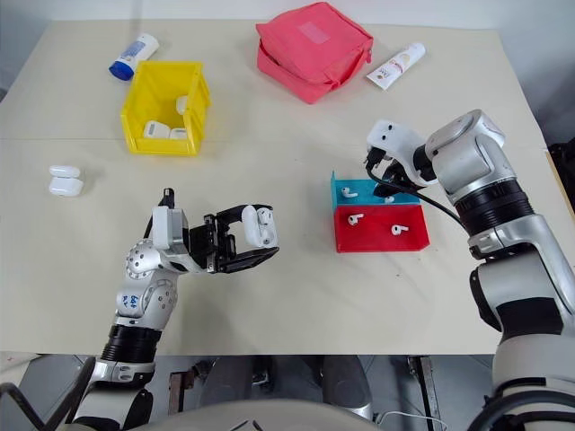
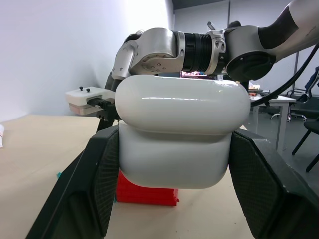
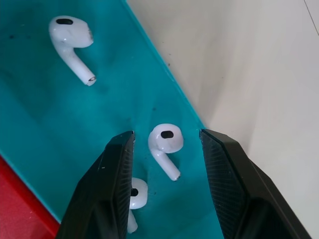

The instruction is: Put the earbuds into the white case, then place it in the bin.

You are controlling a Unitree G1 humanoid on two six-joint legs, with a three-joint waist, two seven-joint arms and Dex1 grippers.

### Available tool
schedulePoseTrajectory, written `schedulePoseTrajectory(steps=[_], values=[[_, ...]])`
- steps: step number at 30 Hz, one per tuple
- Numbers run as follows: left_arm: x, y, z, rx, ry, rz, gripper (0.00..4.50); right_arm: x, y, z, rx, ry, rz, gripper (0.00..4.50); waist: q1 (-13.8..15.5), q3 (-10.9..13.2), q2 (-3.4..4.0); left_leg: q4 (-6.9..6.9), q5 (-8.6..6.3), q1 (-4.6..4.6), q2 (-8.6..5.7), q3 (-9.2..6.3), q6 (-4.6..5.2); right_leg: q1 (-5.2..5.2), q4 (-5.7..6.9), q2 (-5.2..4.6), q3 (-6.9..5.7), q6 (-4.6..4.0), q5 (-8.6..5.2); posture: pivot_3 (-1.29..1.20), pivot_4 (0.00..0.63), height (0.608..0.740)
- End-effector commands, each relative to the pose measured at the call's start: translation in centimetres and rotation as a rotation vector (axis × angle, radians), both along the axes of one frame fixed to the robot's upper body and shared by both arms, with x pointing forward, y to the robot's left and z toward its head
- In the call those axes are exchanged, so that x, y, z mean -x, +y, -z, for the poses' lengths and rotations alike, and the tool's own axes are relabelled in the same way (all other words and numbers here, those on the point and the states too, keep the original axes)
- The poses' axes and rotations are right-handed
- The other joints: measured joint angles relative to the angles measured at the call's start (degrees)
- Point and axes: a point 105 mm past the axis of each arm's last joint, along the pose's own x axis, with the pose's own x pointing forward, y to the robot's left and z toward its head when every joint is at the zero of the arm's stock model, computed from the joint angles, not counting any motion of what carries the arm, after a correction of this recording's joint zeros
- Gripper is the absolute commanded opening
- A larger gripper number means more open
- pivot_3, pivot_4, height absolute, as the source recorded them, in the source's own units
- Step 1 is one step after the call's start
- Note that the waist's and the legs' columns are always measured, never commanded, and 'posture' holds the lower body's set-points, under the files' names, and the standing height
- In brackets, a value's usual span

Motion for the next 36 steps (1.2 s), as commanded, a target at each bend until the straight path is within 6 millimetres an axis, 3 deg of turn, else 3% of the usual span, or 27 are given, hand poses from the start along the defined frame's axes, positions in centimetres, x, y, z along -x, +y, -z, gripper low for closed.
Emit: schedulePoseTrajectory(steps=[1,18,21,24,29,32,36], values=[[0.6,-0.2,-0.7,0.008,-0.038,0.008,2.88,-0.3,-0.4,-0.3,0.017,-0.006,0.020,2.14,0.00,0.00,0.00,0.00,0.00,0.01,0.00,0.00,0.00,0.01,0.00,0.00,0.00,0.00,0.00,0.00,0.150,0.740],[0.6,0.0,-0.7,0.007,-0.035,-0.013,2.88,-0.1,0.0,-0.4,0.042,0.068,0.056,2.14,0.02,0.00,0.00,0.01,0.00,0.01,0.00,0.00,0.00,0.01,0.02,0.00,0.00,0.00,0.00,0.00,0.150,0.740],[0.5,0.0,-0.7,0.007,-0.034,-0.016,2.88,0.0,0.2,-0.3,0.035,0.070,0.052,1.57,-0.01,0.00,0.00,0.01,0.00,0.01,0.00,0.00,0.00,0.01,0.02,-0.01,0.01,0.00,0.00,0.00,0.150,0.740],[0.5,0.0,-0.7,0.007,-0.034,-0.017,2.88,-0.1,0.5,-0.2,0.018,0.063,0.048,0.59,-0.02,0.00,0.00,0.01,0.00,0.02,0.00,0.00,0.00,0.01,0.03,0.00,0.01,0.00,0.00,0.00,0.150,0.740],[0.3,0.1,-0.6,0.005,-0.032,-0.017,2.88,-0.1,1.0,-0.6,-0.012,0.048,0.031,0.49,-0.02,0.00,0.00,0.01,0.00,0.02,0.00,0.01,0.00,0.01,0.03,0.00,0.01,0.00,0.00,0.00,0.150,0.740],[0.4,0.0,-0.4,0.003,-0.028,-0.011,2.88,0.0,2.0,-1.8,-0.118,-0.022,-0.027,0.49,0.01,0.00,0.01,0.00,0.00,0.01,0.00,0.01,0.00,0.00,0.03,0.00,0.00,0.00,0.00,0.00,0.150,0.740],[0.7,0.0,-0.1,0.003,-0.021,-0.001,2.88,1.8,4.5,-5.1,-0.445,-0.153,-0.146,0.49,0.11,0.00,0.01,-0.04,0.00,-0.03,0.00,-0.02,0.00,0.00,0.04,0.00,-0.01,0.00,0.00,0.00,0.150,0.740]])
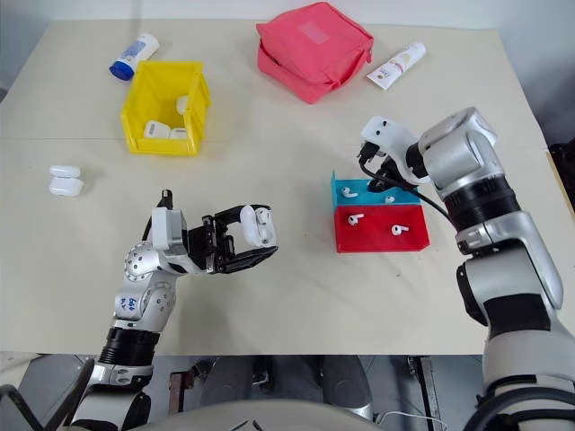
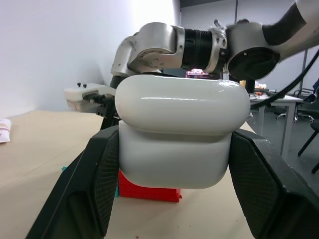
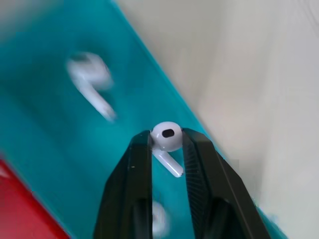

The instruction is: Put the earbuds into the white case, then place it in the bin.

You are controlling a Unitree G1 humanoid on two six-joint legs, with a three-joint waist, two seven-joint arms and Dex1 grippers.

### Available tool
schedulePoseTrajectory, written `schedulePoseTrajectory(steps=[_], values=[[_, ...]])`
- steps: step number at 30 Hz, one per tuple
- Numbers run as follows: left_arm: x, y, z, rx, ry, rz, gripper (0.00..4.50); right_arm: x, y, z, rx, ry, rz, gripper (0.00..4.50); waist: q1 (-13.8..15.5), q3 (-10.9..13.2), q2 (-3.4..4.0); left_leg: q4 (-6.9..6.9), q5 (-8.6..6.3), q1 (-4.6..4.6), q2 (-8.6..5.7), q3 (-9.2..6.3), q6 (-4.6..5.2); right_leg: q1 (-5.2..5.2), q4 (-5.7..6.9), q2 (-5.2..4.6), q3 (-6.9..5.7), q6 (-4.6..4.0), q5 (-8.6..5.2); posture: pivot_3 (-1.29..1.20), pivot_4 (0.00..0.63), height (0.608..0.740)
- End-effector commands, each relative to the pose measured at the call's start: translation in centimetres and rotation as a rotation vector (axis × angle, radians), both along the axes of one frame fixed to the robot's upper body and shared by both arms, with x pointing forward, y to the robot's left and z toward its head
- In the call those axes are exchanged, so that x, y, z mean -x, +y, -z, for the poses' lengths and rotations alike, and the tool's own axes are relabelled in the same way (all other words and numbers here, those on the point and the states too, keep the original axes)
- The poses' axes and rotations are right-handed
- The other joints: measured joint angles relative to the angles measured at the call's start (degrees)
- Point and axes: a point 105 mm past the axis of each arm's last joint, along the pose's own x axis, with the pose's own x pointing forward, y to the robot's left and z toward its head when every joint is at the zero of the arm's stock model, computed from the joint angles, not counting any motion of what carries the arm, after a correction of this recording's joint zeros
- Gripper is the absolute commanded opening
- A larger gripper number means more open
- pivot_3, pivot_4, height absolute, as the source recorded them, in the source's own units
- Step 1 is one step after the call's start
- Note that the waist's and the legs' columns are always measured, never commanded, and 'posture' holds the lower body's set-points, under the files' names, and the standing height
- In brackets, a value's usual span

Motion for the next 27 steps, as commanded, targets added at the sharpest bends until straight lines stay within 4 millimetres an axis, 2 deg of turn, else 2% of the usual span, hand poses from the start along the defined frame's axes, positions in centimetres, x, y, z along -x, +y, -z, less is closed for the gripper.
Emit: schedulePoseTrajectory(steps=[1,5,8,16,21,27], values=[[0.6,-0.2,-0.3,0.007,-0.031,0.021,2.88,1.7,2.0,-4.5,-0.230,-0.178,-0.130,0.49,0.02,0.00,0.00,0.00,0.00,0.00,-0.01,0.00,0.00,0.00,0.03,0.00,0.00,0.00,0.00,0.00,0.150,0.740],[0.3,0.1,0.1,0.005,-0.022,0.013,2.88,5.5,3.2,-6.2,-0.425,-0.256,-0.270,0.49,0.17,0.00,0.00,-0.06,0.00,-0.01,-0.01,-0.04,0.00,0.02,-0.03,0.00,-0.02,0.00,0.00,0.00,0.150,0.740],[0.1,0.2,0.1,0.004,-0.019,0.015,2.88,8.5,3.7,-6.5,-0.540,-0.252,-0.341,0.49,0.20,0.00,0.00,-0.05,0.00,0.00,-0.03,-0.06,0.01,0.06,-0.14,-0.01,-0.03,0.00,0.00,0.00,0.150,0.740],[-0.8,0.5,-0.4,-0.015,-0.029,0.045,2.88,13.1,5.2,-6.4,-0.736,-0.144,-0.390,0.49,0.05,0.00,0.00,-0.07,0.02,0.05,-0.01,-0.10,-0.03,0.07,-0.12,0.03,-0.02,0.00,0.00,0.00,0.150,0.740],[-1.1,0.2,-0.9,-0.028,-0.043,0.089,2.88,14.9,6.8,-5.8,-0.795,-0.121,-0.421,0.49,0.10,0.00,0.00,-0.08,0.02,0.04,-0.03,-0.10,-0.02,0.07,-0.14,0.03,-0.02,0.00,0.00,0.00,0.150,0.740],[-1.1,-0.5,-0.9,-0.045,-0.047,0.148,2.88,15.8,8.8,-5.8,-0.863,-0.137,-0.455,0.49,0.10,0.00,0.00,-0.07,0.03,0.03,-0.04,-0.10,-0.02,0.07,-0.14,0.03,-0.01,0.00,0.00,0.00,0.150,0.740]])
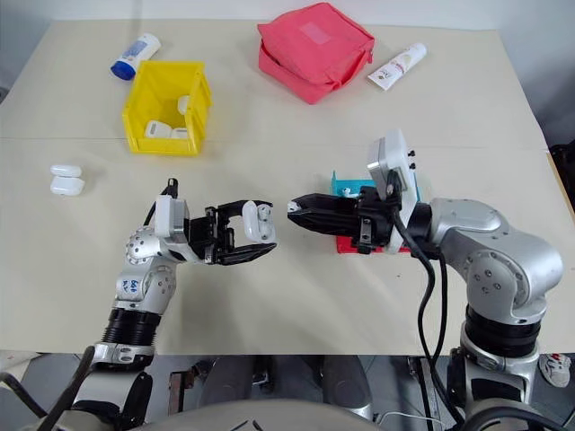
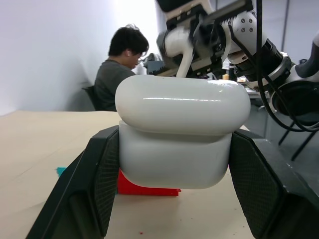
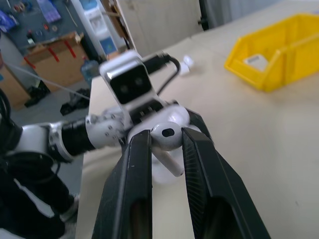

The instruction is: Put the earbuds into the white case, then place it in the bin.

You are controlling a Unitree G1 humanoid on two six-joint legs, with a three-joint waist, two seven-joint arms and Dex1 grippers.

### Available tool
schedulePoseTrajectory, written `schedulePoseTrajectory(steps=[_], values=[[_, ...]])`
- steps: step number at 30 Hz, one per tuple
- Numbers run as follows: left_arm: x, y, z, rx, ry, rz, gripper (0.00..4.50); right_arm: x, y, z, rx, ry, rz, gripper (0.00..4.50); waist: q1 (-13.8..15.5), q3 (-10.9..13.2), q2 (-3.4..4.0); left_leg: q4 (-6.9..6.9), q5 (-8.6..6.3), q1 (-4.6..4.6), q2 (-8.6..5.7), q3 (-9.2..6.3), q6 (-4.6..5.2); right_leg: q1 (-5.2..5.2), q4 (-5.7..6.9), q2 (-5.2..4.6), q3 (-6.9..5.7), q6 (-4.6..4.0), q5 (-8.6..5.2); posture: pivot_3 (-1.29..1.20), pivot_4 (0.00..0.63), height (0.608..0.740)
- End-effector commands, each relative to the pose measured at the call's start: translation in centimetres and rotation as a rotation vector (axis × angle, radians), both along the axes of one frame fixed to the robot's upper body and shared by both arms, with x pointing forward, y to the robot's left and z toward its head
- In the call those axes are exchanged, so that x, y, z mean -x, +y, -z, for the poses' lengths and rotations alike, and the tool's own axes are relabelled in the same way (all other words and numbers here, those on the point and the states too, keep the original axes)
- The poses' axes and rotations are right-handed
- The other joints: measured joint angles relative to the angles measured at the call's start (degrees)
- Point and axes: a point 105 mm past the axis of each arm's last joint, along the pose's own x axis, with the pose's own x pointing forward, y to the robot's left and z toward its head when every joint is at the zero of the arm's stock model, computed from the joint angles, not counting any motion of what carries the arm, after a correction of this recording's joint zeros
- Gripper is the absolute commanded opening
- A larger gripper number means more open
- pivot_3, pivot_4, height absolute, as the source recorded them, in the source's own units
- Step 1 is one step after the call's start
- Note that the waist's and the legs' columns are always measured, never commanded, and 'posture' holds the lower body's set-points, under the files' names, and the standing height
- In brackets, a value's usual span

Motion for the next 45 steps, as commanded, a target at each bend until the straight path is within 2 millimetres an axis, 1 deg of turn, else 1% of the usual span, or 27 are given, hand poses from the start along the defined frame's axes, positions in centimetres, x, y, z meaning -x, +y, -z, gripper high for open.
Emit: schedulePoseTrajectory(steps=[1,8,14,19,24,29,35,40,42,45], values=[[0.2,-0.5,-0.5,0.009,-0.015,0.048,2.88,1.0,1.2,-0.3,-0.028,-0.045,-0.031,0.49,-0.02,0.00,0.00,0.00,0.00,0.00,0.00,0.00,0.00,0.00,0.00,0.00,0.00,0.00,0.00,0.00,0.150,0.740],[0.4,-1.0,-0.8,0.011,-0.016,0.072,2.88,1.6,2.5,0.6,-0.028,-0.034,-0.061,0.49,-0.02,0.00,0.00,0.00,0.00,0.00,0.00,0.01,0.00,-0.01,0.00,0.01,0.00,0.00,0.00,0.00,0.150,0.740],[0.6,-1.2,-1.3,0.020,-0.019,0.084,2.88,1.6,2.5,2.3,0.013,-0.023,-0.058,0.49,0.00,0.00,0.00,0.00,0.00,0.00,-0.01,0.00,0.01,0.00,-0.02,0.00,0.01,0.00,0.00,0.00,0.150,0.740],[1.1,-1.5,-1.5,0.023,-0.021,0.108,2.88,1.6,2.6,3.1,0.040,-0.027,-0.071,0.49,0.00,0.00,0.00,0.00,0.00,0.00,0.00,-0.01,0.01,0.00,-0.02,0.01,0.00,0.00,0.00,0.00,0.150,0.740],[1.7,-1.7,-1.7,0.017,-0.026,0.129,2.88,0.9,2.7,3.5,0.054,-0.041,-0.063,0.49,-0.01,0.00,0.00,-0.01,0.00,0.00,0.01,-0.01,0.01,0.00,-0.03,0.02,0.00,0.00,0.00,0.00,0.150,0.740],[1.8,-1.7,-1.9,0.021,-0.033,0.125,2.88,0.2,2.3,4.7,0.099,-0.048,-0.048,0.49,0.00,0.00,0.00,0.00,0.00,0.01,0.00,-0.01,0.01,0.01,-0.04,0.02,0.00,0.00,0.00,0.00,0.150,0.740],[1.4,-1.5,-2.3,0.030,-0.046,0.106,2.88,-0.5,1.2,5.9,0.179,-0.039,-0.033,0.49,0.05,0.00,0.00,0.02,0.00,0.01,-0.01,-0.02,0.02,0.04,-0.05,0.00,-0.01,0.00,0.00,0.00,0.150,0.740],[1.6,-1.6,-2.3,0.030,-0.050,0.109,2.88,-1.8,0.6,6.5,0.260,-0.045,0.003,0.49,-0.02,0.00,0.00,0.01,0.00,0.02,0.00,-0.04,0.02,0.03,-0.04,0.01,-0.02,0.00,0.00,0.00,0.150,0.740],[1.7,-1.6,-2.2,0.028,-0.051,0.110,2.88,-2.2,0.6,6.6,0.281,-0.048,-0.002,0.49,-0.03,0.00,0.00,0.01,0.00,0.01,0.01,-0.03,0.02,0.03,-0.04,0.01,-0.01,0.00,0.00,0.00,0.150,0.740],[1.7,-1.7,-2.2,0.025,-0.058,0.110,2.88,-2.0,1.1,6.5,0.306,-0.048,-0.045,0.49,-0.02,0.00,0.00,0.01,0.00,0.01,0.01,-0.04,0.02,0.02,-0.04,0.00,-0.03,0.00,0.00,0.00,0.150,0.740]])
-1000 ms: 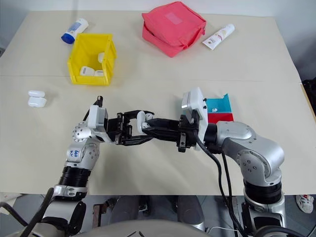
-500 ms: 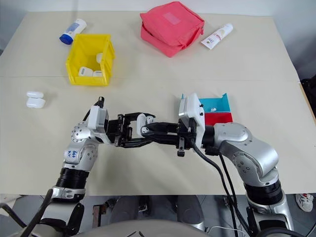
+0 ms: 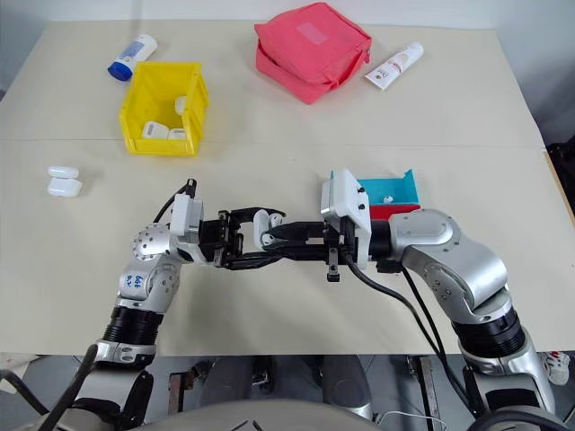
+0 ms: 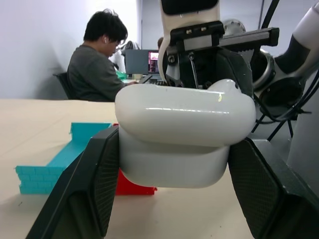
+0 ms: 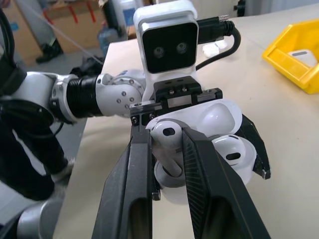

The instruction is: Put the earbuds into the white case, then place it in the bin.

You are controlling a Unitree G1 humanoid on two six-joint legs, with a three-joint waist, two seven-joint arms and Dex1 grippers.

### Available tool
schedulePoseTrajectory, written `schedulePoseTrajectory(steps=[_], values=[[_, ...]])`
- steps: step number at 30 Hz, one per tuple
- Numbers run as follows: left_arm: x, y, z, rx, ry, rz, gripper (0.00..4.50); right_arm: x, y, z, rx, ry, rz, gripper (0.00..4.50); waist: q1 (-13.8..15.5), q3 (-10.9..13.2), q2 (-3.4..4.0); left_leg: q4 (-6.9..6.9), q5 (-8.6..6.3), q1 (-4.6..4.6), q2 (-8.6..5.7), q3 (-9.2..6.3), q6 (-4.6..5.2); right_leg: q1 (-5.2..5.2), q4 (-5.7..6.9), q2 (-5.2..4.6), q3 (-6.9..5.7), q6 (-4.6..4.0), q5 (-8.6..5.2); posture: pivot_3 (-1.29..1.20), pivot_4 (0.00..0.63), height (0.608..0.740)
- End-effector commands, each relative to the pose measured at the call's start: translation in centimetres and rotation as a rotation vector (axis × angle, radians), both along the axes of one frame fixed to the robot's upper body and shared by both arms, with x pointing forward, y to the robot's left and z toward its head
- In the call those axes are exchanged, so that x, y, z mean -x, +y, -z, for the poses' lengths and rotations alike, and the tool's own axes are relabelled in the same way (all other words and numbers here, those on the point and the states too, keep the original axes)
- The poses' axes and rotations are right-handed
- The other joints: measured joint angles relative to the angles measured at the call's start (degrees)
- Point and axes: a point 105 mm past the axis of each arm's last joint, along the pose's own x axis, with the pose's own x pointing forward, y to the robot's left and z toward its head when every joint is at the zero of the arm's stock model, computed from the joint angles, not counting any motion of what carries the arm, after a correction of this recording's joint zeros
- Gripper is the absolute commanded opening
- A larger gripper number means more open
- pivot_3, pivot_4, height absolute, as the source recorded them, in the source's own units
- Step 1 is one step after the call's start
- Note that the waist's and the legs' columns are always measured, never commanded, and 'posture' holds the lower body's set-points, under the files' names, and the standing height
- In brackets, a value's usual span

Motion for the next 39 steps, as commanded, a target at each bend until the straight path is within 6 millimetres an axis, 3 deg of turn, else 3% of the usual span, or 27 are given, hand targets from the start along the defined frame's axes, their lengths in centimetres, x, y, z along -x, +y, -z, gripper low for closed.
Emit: schedulePoseTrajectory(steps=[1,13,26,39], values=[[1.2,-0.5,-2.7,0.081,-0.130,0.064,2.88,-1.8,-1.3,2.9,0.140,0.079,0.107,0.49,0.00,0.00,0.00,0.00,0.00,0.00,0.00,0.00,0.00,0.00,0.00,0.00,0.00,0.00,0.00,0.00,0.150,0.740],[1.7,-0.4,-2.1,0.044,-0.159,0.074,2.88,-2.1,-2.9,5.0,0.252,0.209,0.179,0.49,0.02,0.00,0.00,0.02,0.00,0.00,0.00,-0.02,0.01,0.01,0.02,-0.03,-0.02,0.00,0.00,0.00,0.150,0.740],[1.2,0.6,-2.3,-0.002,-0.154,0.047,2.88,-1.9,-3.4,2.5,0.176,0.147,0.176,0.49,0.03,0.00,0.00,0.02,0.00,0.00,-0.01,-0.02,0.01,0.02,0.01,-0.04,-0.02,-0.01,0.00,0.00,0.150,0.740],[1.0,0.6,-2.8,0.028,-0.167,0.031,2.88,-1.1,-1.6,0.7,0.136,0.073,0.089,0.49,0.02,0.00,0.00,0.02,0.00,-0.01,-0.01,-0.03,0.01,0.02,0.00,-0.04,-0.02,-0.01,0.00,0.00,0.150,0.740]])
